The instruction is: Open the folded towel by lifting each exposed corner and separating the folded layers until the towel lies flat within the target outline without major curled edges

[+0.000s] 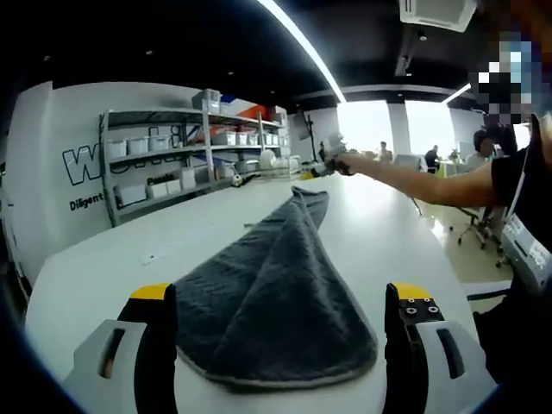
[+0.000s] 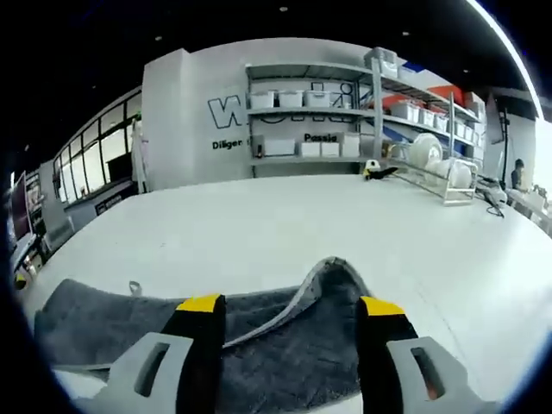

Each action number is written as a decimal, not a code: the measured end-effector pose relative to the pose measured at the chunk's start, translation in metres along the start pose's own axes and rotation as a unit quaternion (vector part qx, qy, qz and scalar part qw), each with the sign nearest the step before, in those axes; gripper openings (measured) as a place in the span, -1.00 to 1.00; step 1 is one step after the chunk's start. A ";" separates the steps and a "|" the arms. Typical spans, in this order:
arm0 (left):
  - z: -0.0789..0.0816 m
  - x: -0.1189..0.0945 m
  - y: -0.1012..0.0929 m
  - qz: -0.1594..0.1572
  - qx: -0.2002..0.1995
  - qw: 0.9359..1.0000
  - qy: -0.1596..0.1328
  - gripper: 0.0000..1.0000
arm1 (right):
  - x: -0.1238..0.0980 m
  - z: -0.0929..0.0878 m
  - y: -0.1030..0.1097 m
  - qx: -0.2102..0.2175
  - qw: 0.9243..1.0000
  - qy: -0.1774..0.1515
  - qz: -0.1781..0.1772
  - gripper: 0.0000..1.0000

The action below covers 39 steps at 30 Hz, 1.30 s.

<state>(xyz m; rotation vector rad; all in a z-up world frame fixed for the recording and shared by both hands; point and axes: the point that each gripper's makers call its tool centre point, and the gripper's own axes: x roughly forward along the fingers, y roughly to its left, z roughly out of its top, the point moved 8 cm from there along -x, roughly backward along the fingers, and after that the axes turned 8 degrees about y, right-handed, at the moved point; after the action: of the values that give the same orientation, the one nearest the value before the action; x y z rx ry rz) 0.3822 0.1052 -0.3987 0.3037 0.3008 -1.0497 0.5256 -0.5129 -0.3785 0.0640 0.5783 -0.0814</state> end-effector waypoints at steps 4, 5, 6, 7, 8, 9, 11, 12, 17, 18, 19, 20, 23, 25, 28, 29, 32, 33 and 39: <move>0.000 0.000 0.000 0.002 0.001 1.000 0.003 0.99 | 0.020 0.008 -0.004 0.012 0.999 0.029 -0.026 0.05; 0.001 -0.001 0.001 0.001 -0.001 1.000 0.001 0.99 | 0.024 0.009 -0.004 0.018 0.999 0.031 -0.029 0.03; 0.001 -0.001 0.001 0.000 -0.002 1.000 -0.001 0.99 | 0.028 0.010 -0.004 0.022 0.999 0.031 -0.030 -0.03; 0.001 -0.002 0.001 0.001 -0.004 1.000 -0.002 0.99 | 0.032 0.009 -0.001 0.025 0.999 0.032 -0.032 -0.12; 0.001 -0.002 0.001 0.001 -0.004 1.000 -0.004 0.99 | 0.035 0.008 0.000 0.025 0.998 0.037 -0.037 -0.18; 0.001 -0.003 0.001 0.002 -0.004 1.000 -0.003 0.98 | 0.038 0.006 -0.001 0.025 0.997 0.045 -0.052 -0.22; 0.001 -0.004 0.003 0.006 -0.006 1.000 -0.001 0.97 | 0.044 0.002 0.000 0.019 0.996 0.058 -0.071 -0.23; 0.000 -0.004 0.004 0.007 -0.007 1.000 0.000 0.97 | 0.046 0.000 0.001 0.021 0.995 0.064 -0.071 -0.23; 0.000 -0.004 0.004 0.008 -0.006 1.000 0.005 0.97 | 0.055 -0.011 0.009 0.018 0.994 0.074 -0.083 -0.25; 0.000 -0.003 0.004 0.007 -0.006 1.000 0.005 0.97 | 0.054 -0.015 0.007 0.016 0.992 0.080 -0.098 -0.25; 0.000 -0.003 0.004 0.006 -0.008 1.000 0.004 0.97 | 0.055 -0.015 0.002 0.017 0.990 0.079 -0.116 -0.25; -0.001 -0.003 0.004 0.005 -0.010 1.000 0.004 0.97 | 0.056 -0.016 0.002 0.016 0.990 0.076 -0.118 -0.26; -0.002 -0.002 0.004 0.007 -0.008 1.000 0.009 0.97 | 0.066 -0.014 -0.001 0.010 0.991 0.078 -0.106 -0.45; -0.002 -0.002 0.004 0.008 -0.005 1.000 0.011 0.97 | 0.066 -0.015 -0.001 0.003 0.992 0.078 -0.102 -0.77; -0.002 -0.002 0.004 0.007 -0.008 1.000 0.012 0.96 | 0.068 -0.010 -0.005 -0.010 0.992 0.075 -0.101 -1.00; -0.002 -0.002 0.004 0.007 -0.008 1.000 0.013 0.96 | 0.066 -0.010 -0.002 -0.011 0.994 0.066 -0.089 -1.00; -0.002 -0.002 0.003 0.007 -0.008 1.000 0.012 0.96 | 0.061 -0.008 0.000 -0.012 0.995 0.061 -0.082 -1.00; -0.002 -0.002 0.003 0.006 -0.008 1.000 0.011 0.95 | 0.057 -0.008 0.002 -0.014 0.995 0.057 -0.082 -1.00; 0.000 -0.001 -0.002 -0.007 0.009 1.000 0.013 0.95 | 0.032 -0.003 0.005 -0.023 0.996 0.027 -0.076 -1.00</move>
<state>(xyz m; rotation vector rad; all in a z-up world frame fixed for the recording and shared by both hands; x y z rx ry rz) 0.3795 0.1053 -0.3988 0.3326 0.3174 -1.0639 0.5518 -0.5100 -0.3982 -0.0219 0.6384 -0.2147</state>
